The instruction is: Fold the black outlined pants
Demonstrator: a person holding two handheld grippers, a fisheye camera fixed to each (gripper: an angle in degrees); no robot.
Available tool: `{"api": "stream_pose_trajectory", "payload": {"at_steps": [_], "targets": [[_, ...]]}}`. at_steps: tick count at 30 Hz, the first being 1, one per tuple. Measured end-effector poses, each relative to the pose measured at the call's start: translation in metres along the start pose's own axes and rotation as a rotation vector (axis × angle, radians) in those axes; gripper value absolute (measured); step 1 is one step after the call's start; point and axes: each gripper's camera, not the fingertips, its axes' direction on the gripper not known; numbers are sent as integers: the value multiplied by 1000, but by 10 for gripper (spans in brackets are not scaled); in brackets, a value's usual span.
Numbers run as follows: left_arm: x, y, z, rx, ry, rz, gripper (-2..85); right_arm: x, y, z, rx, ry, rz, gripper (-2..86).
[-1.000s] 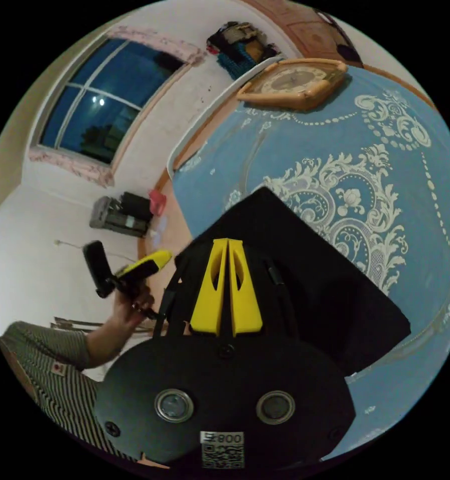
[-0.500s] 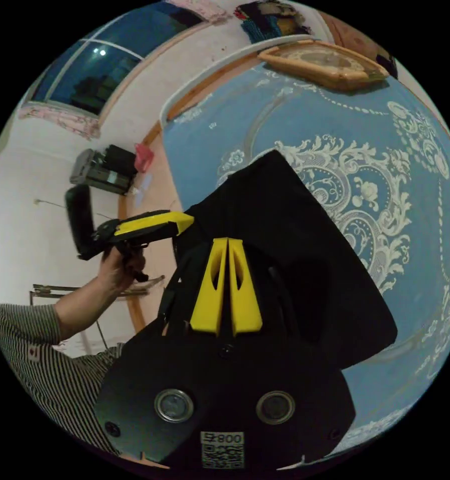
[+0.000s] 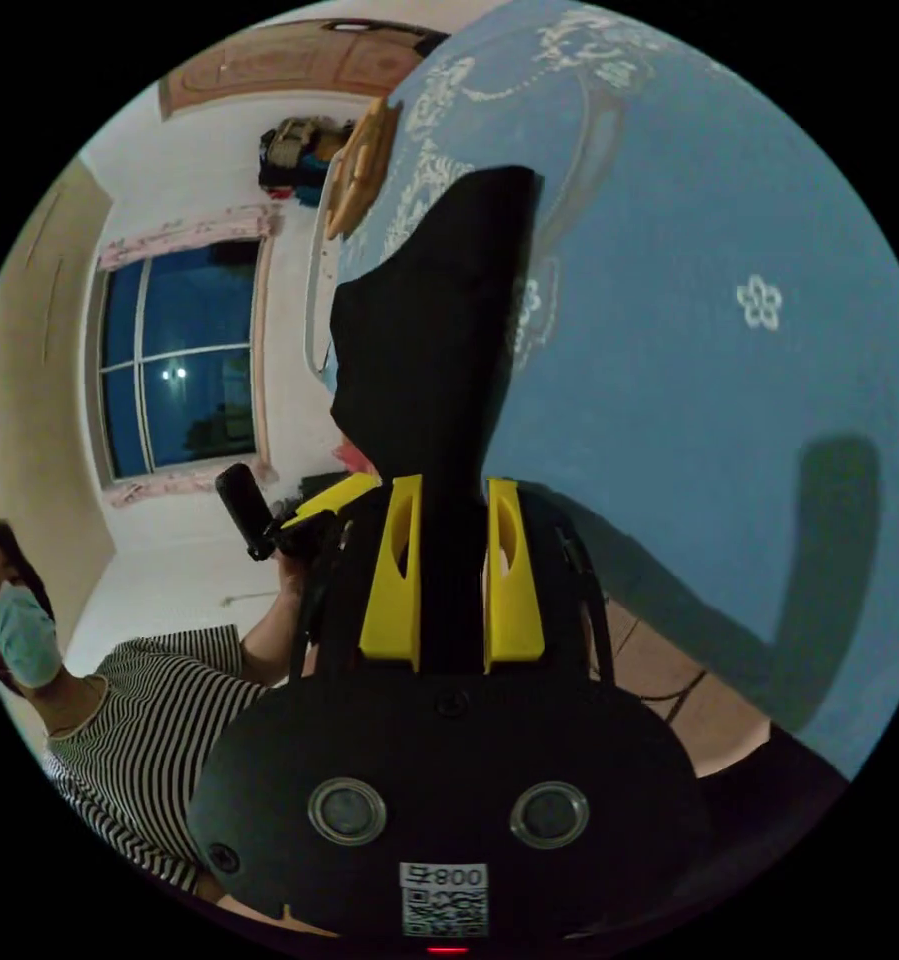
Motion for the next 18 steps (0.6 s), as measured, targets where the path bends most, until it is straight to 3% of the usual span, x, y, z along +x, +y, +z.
{"api": "stream_pose_trajectory", "payload": {"at_steps": [6,18], "targets": [[-13,-30,32,-151,69,-57,74,51,19,-7,-3,-100,49,110],[-42,-46,33,-39,246,-111,16,126,57,-37,31,-270,96,108]]}}
